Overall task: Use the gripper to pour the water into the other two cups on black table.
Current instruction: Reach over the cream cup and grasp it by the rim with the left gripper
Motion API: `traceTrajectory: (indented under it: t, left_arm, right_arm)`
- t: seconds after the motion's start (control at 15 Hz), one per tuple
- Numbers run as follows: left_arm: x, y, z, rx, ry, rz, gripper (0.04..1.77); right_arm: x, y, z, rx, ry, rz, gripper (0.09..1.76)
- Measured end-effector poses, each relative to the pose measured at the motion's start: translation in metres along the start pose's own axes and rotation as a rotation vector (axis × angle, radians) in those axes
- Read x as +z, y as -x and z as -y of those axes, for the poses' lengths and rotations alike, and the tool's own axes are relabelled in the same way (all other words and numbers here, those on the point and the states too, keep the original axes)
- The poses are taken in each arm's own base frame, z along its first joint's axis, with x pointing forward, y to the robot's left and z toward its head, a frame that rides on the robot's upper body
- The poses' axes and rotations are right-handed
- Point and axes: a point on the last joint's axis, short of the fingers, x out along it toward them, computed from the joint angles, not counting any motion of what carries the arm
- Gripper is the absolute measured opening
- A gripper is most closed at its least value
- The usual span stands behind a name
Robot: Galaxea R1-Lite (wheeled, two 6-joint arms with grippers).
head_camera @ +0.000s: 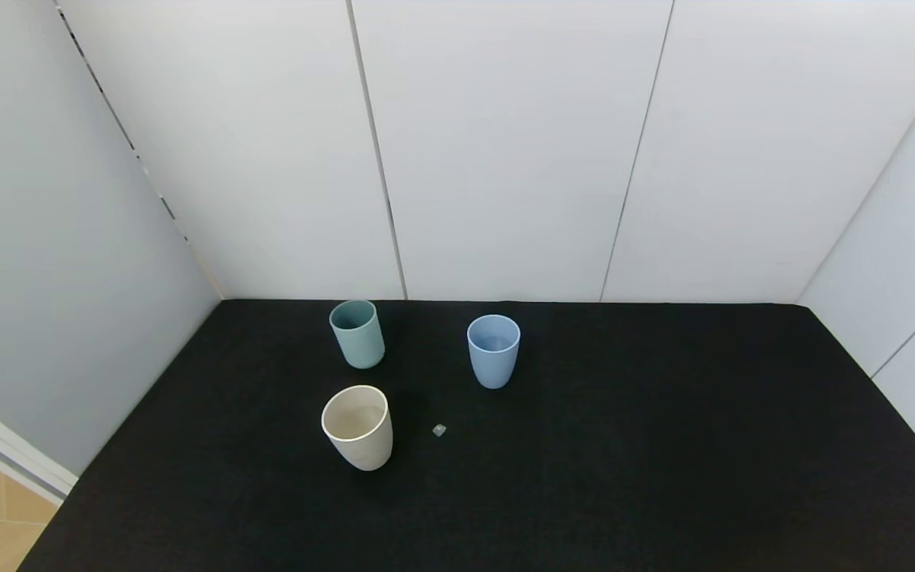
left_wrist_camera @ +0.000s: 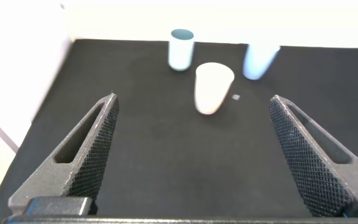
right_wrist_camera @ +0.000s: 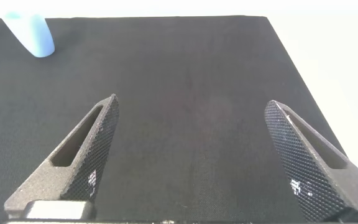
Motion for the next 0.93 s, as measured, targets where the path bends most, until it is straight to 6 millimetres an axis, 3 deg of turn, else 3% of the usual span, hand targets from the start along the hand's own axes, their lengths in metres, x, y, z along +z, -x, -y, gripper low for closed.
traceTrajectory:
  t: [0.2, 0.47, 0.67, 0.93]
  left_arm:
    - [0.025, -0.016, 0.000, -0.031, -0.002, -0.085, 1.72]
    - [0.041, -0.057, 0.000, -0.125, -0.037, -0.276, 1.72]
    - [0.036, -0.095, 0.004, -0.194, -0.085, -0.430, 1.72]
    - [0.009, -0.147, 0.009, -0.240, -0.154, -0.576, 1.72]
  right_arm:
    - [0.000, 0.000, 0.000, 0.000, 0.000, 0.000, 1.71]
    - [0.000, 0.000, 0.000, 0.000, 0.000, 0.000, 1.71]
    - [0.000, 0.000, 0.000, 0.000, 0.000, 0.000, 1.71]
    - [0.000, 0.000, 0.000, 0.000, 0.000, 0.000, 1.71]
